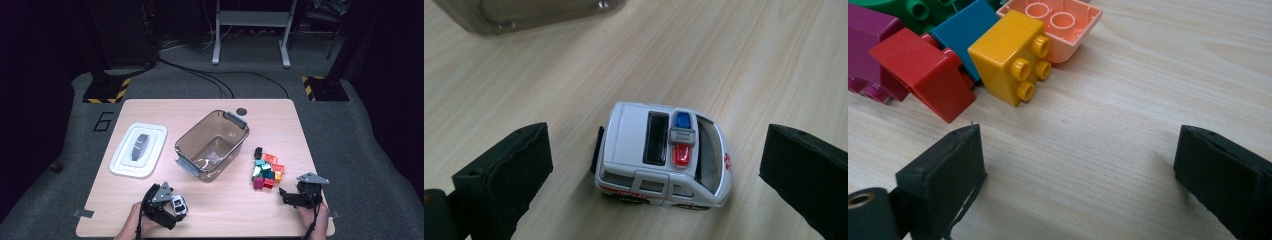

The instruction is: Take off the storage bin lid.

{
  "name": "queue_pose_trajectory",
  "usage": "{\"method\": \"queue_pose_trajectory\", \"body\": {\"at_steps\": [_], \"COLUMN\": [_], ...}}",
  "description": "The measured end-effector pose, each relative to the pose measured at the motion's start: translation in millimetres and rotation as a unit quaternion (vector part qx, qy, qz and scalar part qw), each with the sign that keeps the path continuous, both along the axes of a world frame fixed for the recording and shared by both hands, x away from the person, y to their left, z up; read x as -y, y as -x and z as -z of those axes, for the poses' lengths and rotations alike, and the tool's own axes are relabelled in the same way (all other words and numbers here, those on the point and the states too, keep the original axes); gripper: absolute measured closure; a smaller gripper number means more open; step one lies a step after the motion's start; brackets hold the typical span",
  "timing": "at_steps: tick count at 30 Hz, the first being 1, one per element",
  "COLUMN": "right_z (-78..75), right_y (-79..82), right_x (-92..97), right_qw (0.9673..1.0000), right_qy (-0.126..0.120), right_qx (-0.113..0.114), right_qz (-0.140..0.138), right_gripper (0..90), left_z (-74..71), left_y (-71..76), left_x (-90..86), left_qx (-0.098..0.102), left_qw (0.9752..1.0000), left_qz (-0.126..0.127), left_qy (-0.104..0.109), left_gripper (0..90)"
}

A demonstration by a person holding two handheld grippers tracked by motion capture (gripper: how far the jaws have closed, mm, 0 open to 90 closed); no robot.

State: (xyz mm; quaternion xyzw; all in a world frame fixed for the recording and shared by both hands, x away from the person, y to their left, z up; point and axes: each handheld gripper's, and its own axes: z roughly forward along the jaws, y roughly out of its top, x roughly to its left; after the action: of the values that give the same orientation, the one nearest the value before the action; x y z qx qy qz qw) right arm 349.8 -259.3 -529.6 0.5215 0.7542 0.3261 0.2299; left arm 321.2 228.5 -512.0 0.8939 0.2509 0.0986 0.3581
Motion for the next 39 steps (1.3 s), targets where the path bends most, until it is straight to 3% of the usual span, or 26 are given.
{"method": "queue_pose_trajectory", "body": {"at_steps": [6,15,20,25,39], "right_z": [0.0,0.0,0.0,0.0,0.0], "right_y": [0.0,0.0,-0.1,0.0,0.0], "right_x": [0.0,0.0,0.0,0.0,-0.1], "right_qw": [1.0,1.0,1.0,1.0,1.0], "right_qy": [0.0,0.0,0.0,0.0,0.0], "right_qx": [0.0,0.0,0.0,0.0,0.0], "right_qz": [0.0,0.0,0.001,0.0,0.0], "right_gripper": [5.1,5.1,5.1,5.1,5.2], "left_z": [7.6,11.4,12.3,11.1,2.2], "left_y": [1.8,5.5,8.4,10.4,3.4], "left_x": [1.6,2.8,2.2,4.2,-3.4], "left_qx": [-0.002,0.019,0.026,0.04,0.04], "left_qw": [1.0,0.9998,0.9996,0.9991,0.999], "left_qz": [0.006,0.005,0.004,0.013,-0.002], "left_qy": [0.004,0.003,0.01,0.0,0.02], "left_gripper": [13.3,23.2,24.7,25.0,25.2]}}
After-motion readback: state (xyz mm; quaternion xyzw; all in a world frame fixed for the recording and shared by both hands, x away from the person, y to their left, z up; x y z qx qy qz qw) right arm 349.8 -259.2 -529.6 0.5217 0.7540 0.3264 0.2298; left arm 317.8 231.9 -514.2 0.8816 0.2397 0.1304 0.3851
